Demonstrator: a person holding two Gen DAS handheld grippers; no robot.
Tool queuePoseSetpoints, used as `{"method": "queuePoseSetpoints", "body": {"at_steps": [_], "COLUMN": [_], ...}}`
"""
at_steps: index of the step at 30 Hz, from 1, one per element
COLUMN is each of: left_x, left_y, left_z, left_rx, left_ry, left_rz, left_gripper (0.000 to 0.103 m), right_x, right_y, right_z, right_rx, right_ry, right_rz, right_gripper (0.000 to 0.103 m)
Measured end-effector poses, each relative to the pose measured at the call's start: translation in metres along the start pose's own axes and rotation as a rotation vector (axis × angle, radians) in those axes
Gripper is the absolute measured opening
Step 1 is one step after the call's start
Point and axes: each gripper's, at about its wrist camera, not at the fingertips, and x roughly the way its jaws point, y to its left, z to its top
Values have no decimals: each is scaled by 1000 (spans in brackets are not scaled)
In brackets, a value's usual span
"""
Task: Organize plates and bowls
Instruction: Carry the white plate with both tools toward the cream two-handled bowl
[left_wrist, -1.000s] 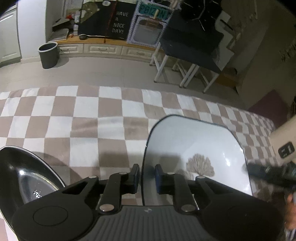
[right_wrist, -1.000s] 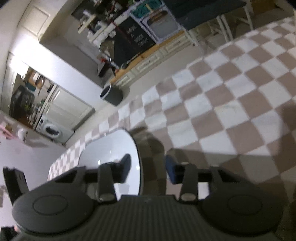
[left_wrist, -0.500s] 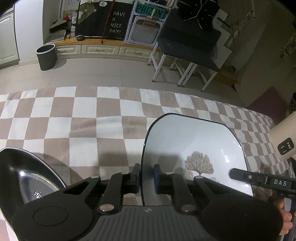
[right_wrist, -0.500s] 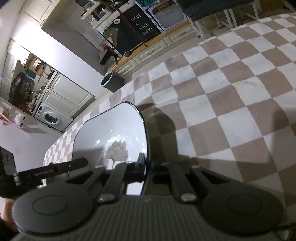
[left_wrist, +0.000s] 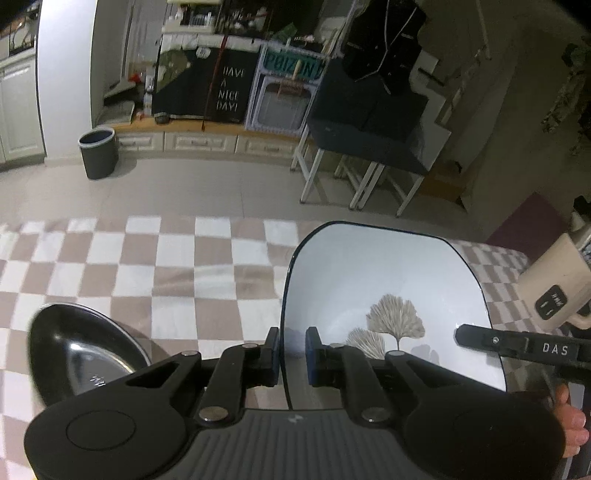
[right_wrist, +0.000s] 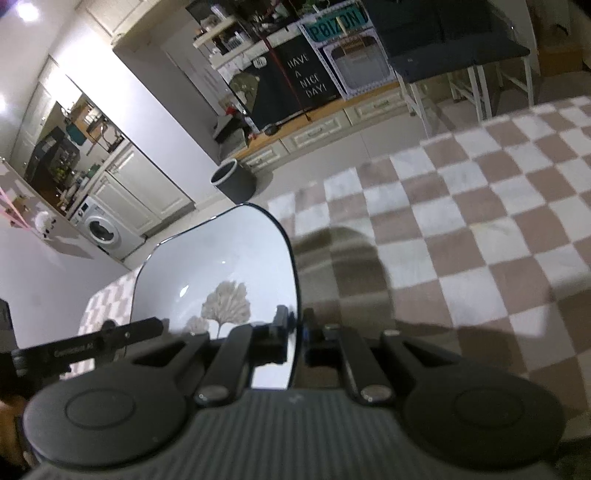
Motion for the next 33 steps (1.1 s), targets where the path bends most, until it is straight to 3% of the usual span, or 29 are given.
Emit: {"method": "queuePoseSetpoints", "body": {"at_steps": [10, 14, 20, 26, 30, 33], "left_x": [-109, -158, -216, -242, -243, -230], "left_y": [-36, -63, -104, -126, -128, -135], "left_z": [-24, -45, -87, -140, -171, -192], "left_rx": [-16, 28, 79, 88, 50, 82], "left_ry": [-128, -200, -234, -224, -202, -162], "left_rz": [-13, -13, -37, -67, -115, -105], "left_gripper": [12, 12, 12, 12, 12, 12], "right_x": [-91, -133, -194, -233, -238, -245], "right_y": [40, 42, 38, 29, 11, 1], "right_z": [-9, -27, -61, -97, -118, -133], "right_rx": [-82, -36, -29, -40, -8, -12], "right_ry": [-71, -84, -117, -128, -65, -35], "right_rz": [50, 81, 86, 61, 47, 19], "right_gripper": [9, 9, 10, 10, 11, 11]}}
